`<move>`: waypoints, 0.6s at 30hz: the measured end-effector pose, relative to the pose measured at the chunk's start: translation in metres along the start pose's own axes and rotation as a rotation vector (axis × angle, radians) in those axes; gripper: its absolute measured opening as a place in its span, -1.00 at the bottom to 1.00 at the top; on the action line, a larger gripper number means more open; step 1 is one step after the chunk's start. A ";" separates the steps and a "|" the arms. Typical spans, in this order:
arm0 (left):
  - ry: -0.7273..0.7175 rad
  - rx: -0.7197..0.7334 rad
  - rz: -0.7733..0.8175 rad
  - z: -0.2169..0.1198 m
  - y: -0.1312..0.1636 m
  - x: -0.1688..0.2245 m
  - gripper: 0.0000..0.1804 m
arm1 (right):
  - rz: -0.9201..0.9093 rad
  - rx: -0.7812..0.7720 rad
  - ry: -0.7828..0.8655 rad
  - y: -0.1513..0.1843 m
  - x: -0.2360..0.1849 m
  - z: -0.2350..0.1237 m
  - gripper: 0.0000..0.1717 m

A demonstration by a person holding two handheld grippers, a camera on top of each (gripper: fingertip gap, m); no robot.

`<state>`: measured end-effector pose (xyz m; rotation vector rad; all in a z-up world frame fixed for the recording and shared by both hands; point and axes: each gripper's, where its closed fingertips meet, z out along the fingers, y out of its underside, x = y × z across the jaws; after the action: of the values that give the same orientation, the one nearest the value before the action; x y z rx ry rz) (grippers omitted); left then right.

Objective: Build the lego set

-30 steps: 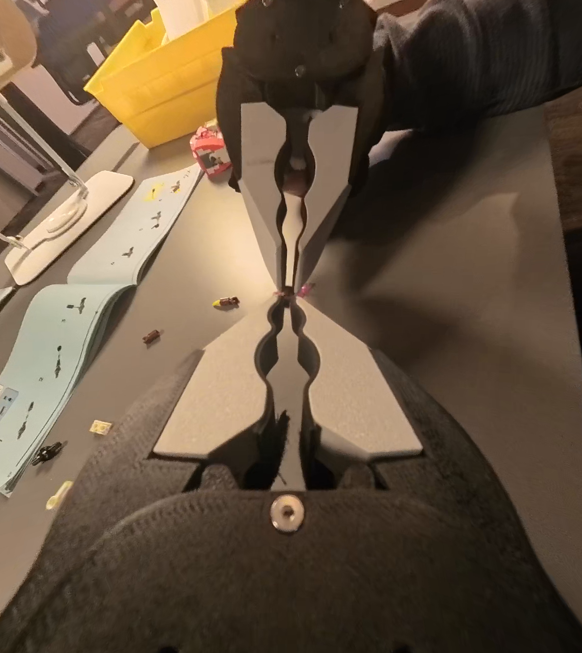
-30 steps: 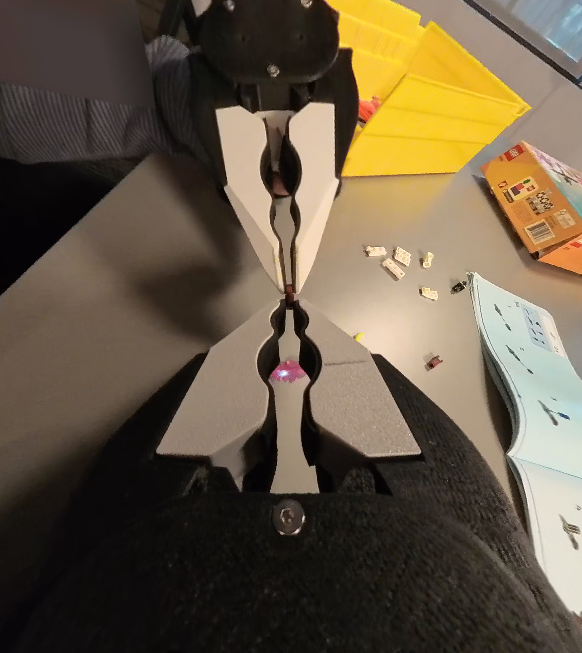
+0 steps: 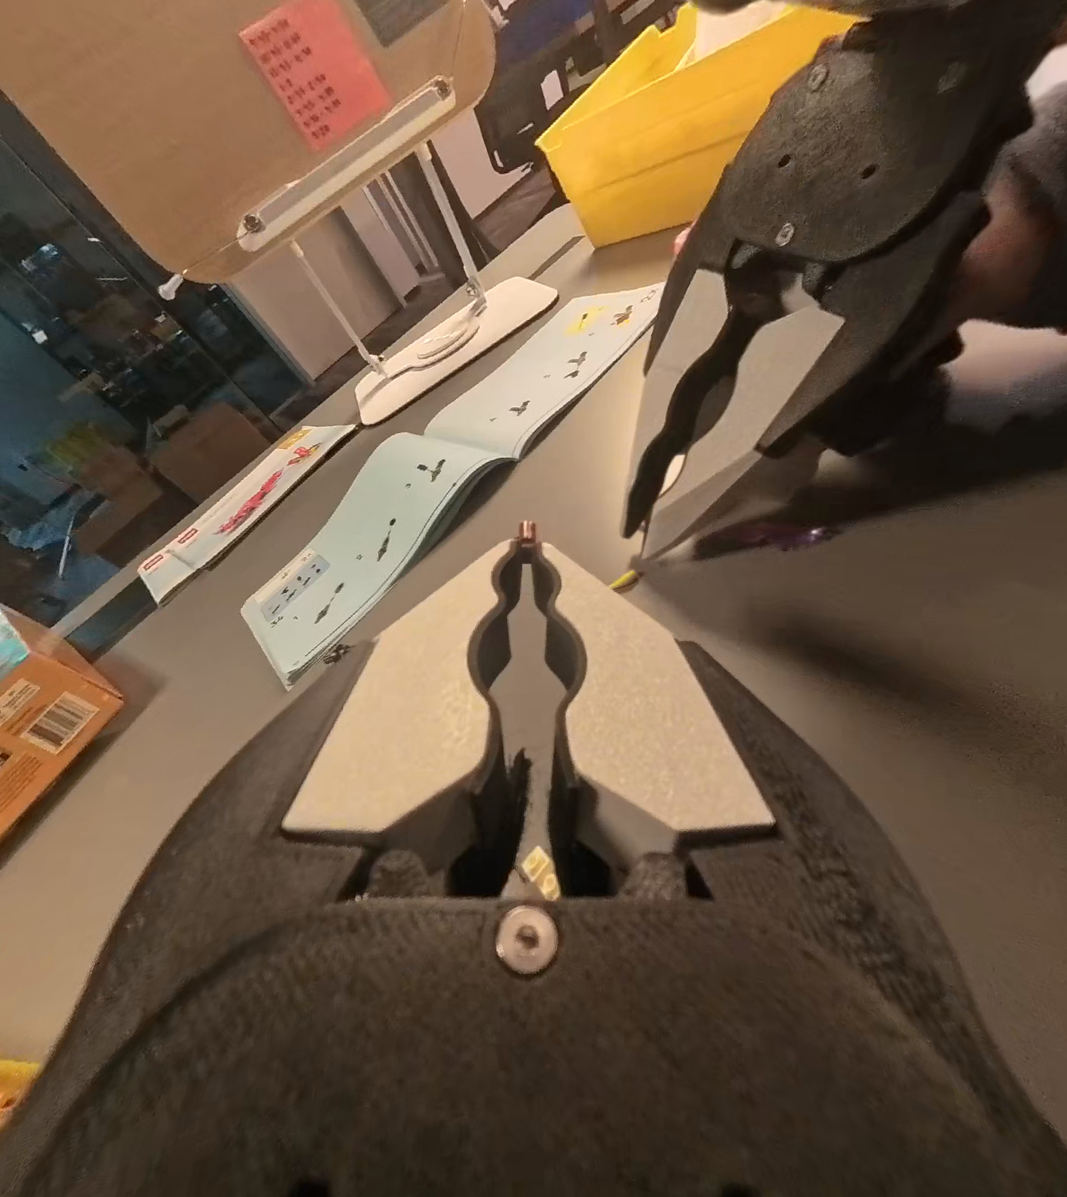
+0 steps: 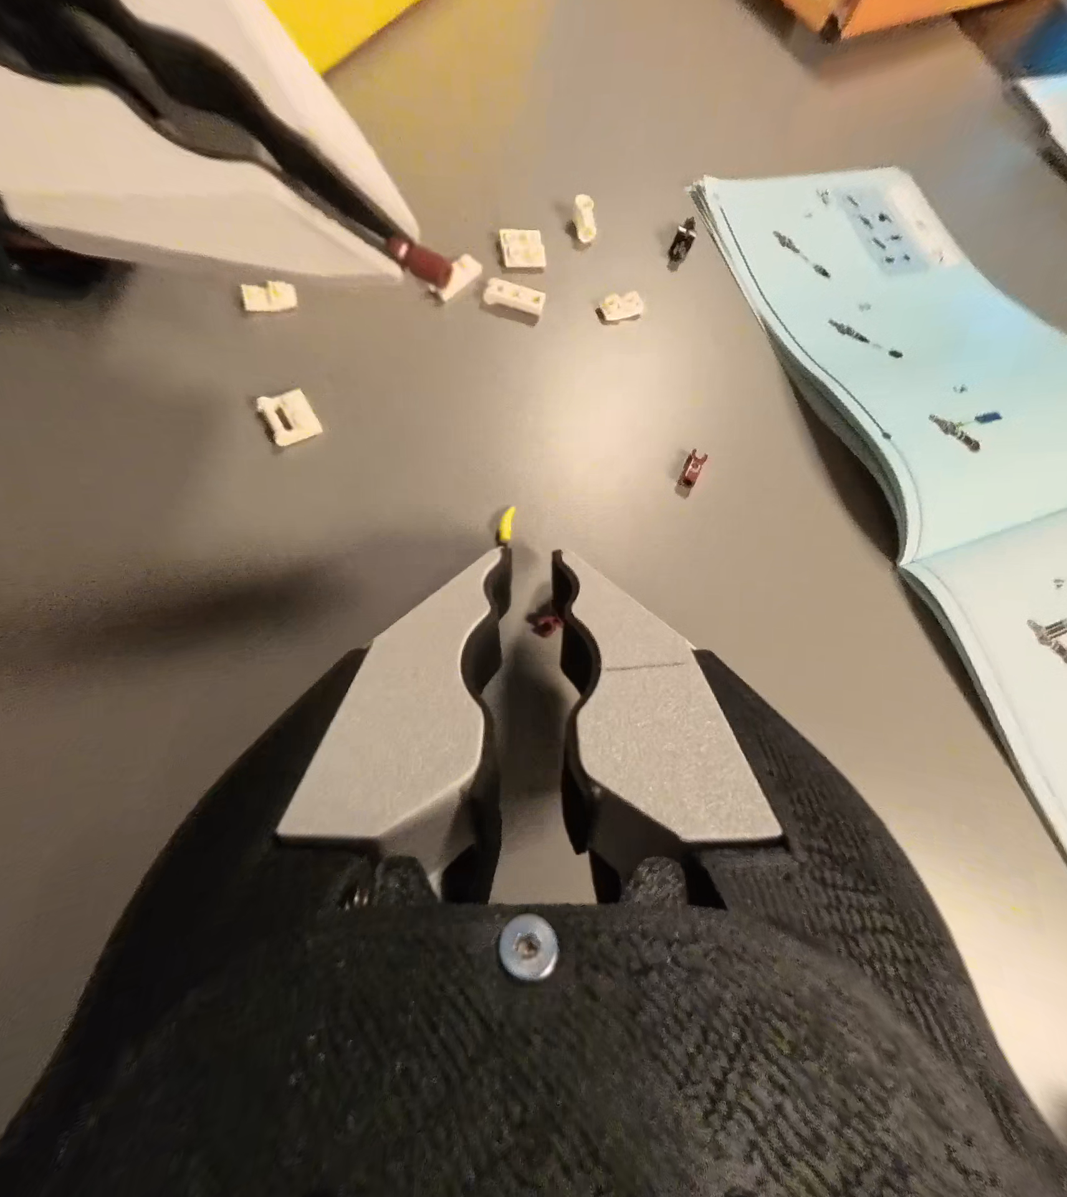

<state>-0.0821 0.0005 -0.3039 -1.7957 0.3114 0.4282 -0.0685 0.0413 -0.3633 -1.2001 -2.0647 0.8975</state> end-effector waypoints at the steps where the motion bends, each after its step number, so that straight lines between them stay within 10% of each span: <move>1: -0.006 0.000 -0.003 0.000 0.000 -0.001 -0.98 | 0.007 -0.007 -0.003 0.000 0.000 0.001 -0.88; 12: -0.024 0.002 -0.006 -0.002 0.000 -0.004 -0.98 | 0.071 -0.030 -0.167 -0.003 -0.021 0.005 -0.87; 18: -0.056 0.006 -0.041 -0.005 0.000 -0.012 -0.98 | -0.322 -0.064 -0.246 -0.015 -0.003 -0.009 -0.88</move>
<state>-0.0923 -0.0043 -0.2980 -1.7775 0.2359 0.4476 -0.0681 0.0356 -0.3464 -0.7841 -2.4105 0.8624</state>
